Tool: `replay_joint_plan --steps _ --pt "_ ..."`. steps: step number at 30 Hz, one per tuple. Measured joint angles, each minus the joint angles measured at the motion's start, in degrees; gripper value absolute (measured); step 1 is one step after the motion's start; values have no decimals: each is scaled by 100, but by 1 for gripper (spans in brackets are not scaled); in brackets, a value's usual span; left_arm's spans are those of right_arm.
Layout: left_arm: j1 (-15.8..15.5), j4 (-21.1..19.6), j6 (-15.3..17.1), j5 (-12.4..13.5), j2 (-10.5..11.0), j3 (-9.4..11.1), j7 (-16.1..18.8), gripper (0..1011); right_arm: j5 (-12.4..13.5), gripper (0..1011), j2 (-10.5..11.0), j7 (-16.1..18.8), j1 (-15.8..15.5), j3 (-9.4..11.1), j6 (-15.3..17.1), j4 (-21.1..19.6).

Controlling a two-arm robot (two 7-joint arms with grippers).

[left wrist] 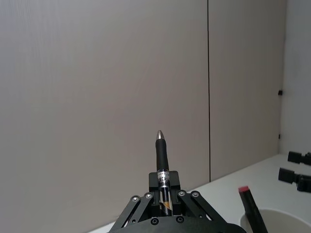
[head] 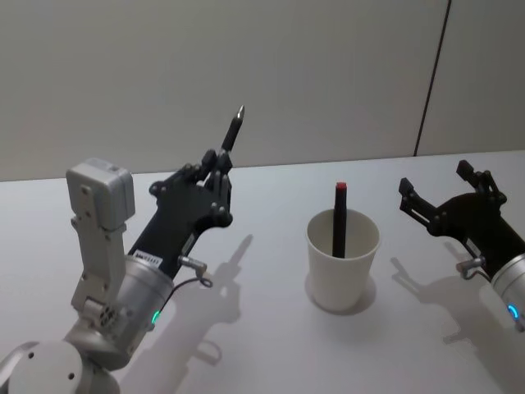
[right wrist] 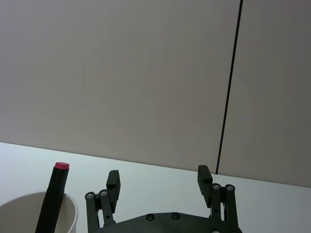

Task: Place the pen into the pen holder.

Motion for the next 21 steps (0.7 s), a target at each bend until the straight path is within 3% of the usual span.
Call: replay_joint_plan --steps 9,21 --pt "-201 108 -261 -16 -135 -44 -223 121 90 1001 -8 53 10 15 -47 -6" --pt "-325 171 -419 -25 -210 -69 -350 121 685 1002 -87 363 76 67 -277 -82"
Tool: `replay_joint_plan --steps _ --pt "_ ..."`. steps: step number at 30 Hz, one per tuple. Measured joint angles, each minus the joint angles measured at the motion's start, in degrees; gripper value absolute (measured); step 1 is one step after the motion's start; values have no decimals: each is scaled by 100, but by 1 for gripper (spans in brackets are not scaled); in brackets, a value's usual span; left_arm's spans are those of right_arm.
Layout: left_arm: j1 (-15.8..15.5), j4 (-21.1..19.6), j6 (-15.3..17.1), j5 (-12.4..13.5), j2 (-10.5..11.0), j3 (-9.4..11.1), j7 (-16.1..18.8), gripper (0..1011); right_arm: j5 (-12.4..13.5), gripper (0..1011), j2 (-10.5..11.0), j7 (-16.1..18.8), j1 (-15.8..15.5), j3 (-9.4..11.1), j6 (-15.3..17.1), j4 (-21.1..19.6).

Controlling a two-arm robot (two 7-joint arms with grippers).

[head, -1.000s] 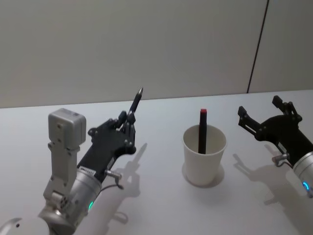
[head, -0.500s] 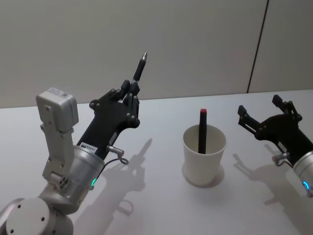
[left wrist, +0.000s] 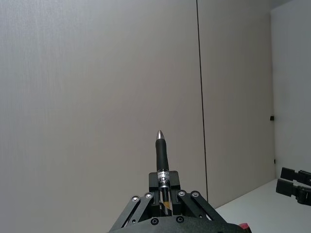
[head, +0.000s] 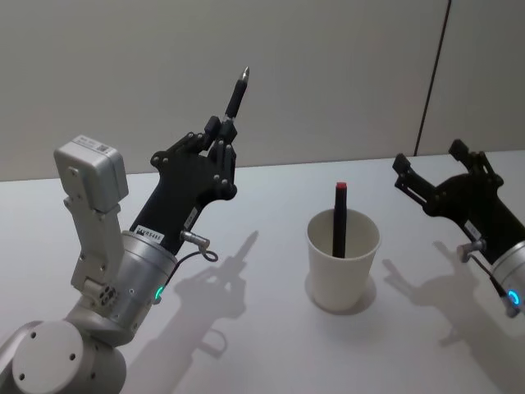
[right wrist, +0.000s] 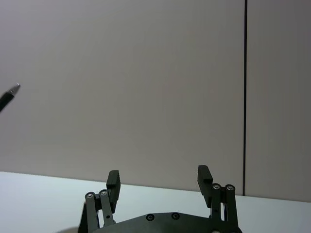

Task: Place the pen into the pen holder.

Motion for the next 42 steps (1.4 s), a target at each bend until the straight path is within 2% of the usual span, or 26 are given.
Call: replay_joint_plan --steps 8,14,18,27,34,42 --pt "-35 17 -44 -4 -23 -7 -37 121 522 1001 -95 236 71 26 -129 -47" --pt "-48 24 -62 -7 -32 -11 -52 121 655 1002 -142 281 102 26 -154 -38" --pt "-54 26 -69 -7 -35 -13 -58 121 618 1001 -170 273 127 9 -123 -4" --pt "-60 31 -79 -7 -40 -14 -67 121 297 1002 -211 162 174 -45 43 87" --pt "-64 34 -84 -7 -44 -14 -71 121 149 1001 -234 109 197 -70 110 132" --pt "-68 34 -87 -6 -45 -14 -75 121 171 1001 -266 148 227 -77 111 147"
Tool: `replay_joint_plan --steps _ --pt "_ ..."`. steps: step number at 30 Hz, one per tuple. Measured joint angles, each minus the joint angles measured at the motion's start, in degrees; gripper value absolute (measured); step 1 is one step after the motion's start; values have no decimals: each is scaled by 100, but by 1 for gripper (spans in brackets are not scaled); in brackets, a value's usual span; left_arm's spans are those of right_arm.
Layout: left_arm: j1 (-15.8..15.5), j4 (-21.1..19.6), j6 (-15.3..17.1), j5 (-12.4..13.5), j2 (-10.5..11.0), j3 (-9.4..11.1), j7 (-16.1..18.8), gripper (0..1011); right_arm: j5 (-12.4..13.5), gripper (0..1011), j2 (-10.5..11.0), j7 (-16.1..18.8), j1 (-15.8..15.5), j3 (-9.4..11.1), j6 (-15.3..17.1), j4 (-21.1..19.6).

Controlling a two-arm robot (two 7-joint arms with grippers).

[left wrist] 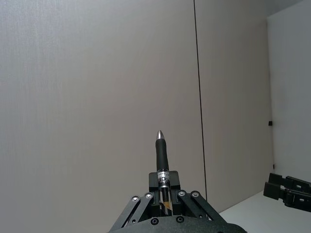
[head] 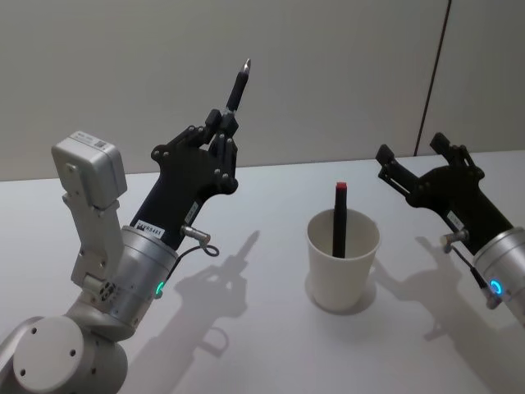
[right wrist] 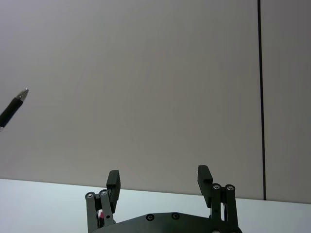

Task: Place the pen into the pen holder.

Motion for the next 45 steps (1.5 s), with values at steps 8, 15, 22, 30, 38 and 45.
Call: replay_joint_plan --steps 8,15,22,30,38,45 --pt "-1 0 0 0 0 0 0 121 348 1001 -97 192 93 0 -29 -2" --pt "-1 0 0 0 0 0 0 121 799 1001 -213 430 246 -3 62 -6" --pt "-1 0 0 0 0 0 0 121 1269 1001 -347 701 468 -21 341 56" --pt "-1 0 0 0 0 0 1 121 1727 1001 -472 992 735 -48 811 154" --pt "-1 0 0 0 0 0 1 121 2169 1001 -596 1260 1055 -87 1419 277" --pt "-1 0 0 0 0 0 1 121 2518 1002 -698 1424 1332 -128 2036 411"
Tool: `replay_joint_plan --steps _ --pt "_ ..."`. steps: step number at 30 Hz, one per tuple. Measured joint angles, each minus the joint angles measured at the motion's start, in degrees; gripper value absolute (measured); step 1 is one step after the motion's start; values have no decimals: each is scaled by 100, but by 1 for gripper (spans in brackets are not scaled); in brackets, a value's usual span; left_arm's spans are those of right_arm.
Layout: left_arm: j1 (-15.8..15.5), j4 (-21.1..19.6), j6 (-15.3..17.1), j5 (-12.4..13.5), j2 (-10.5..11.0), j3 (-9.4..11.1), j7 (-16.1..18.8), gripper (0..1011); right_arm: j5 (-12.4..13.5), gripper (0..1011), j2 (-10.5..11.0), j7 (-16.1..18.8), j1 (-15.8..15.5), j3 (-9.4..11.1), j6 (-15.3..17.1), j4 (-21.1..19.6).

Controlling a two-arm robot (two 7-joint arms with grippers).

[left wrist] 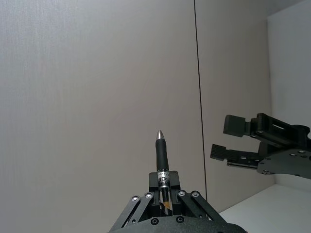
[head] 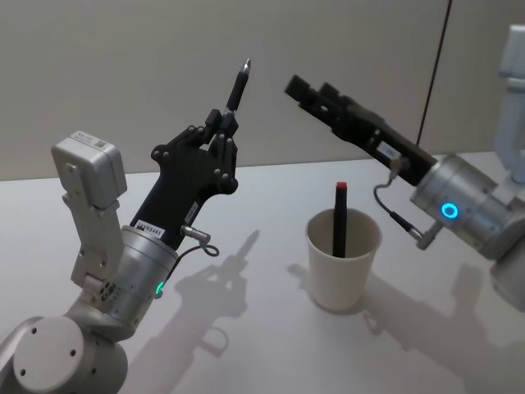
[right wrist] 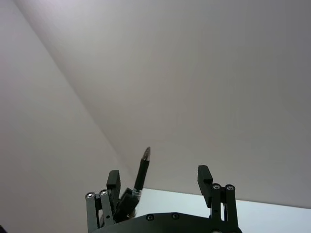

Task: Place the pen into the pen holder.

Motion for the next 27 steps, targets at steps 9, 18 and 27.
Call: replay_joint_plan --steps 9,18,27 --pt "0 0 0 0 0 0 0 121 381 1001 -118 -7 388 -42 786 196" --pt "0 0 0 0 0 0 0 121 517 1002 -183 -148 617 -92 1122 310" --pt "0 0 0 0 0 0 0 121 573 1001 -216 -211 740 -160 1258 398"
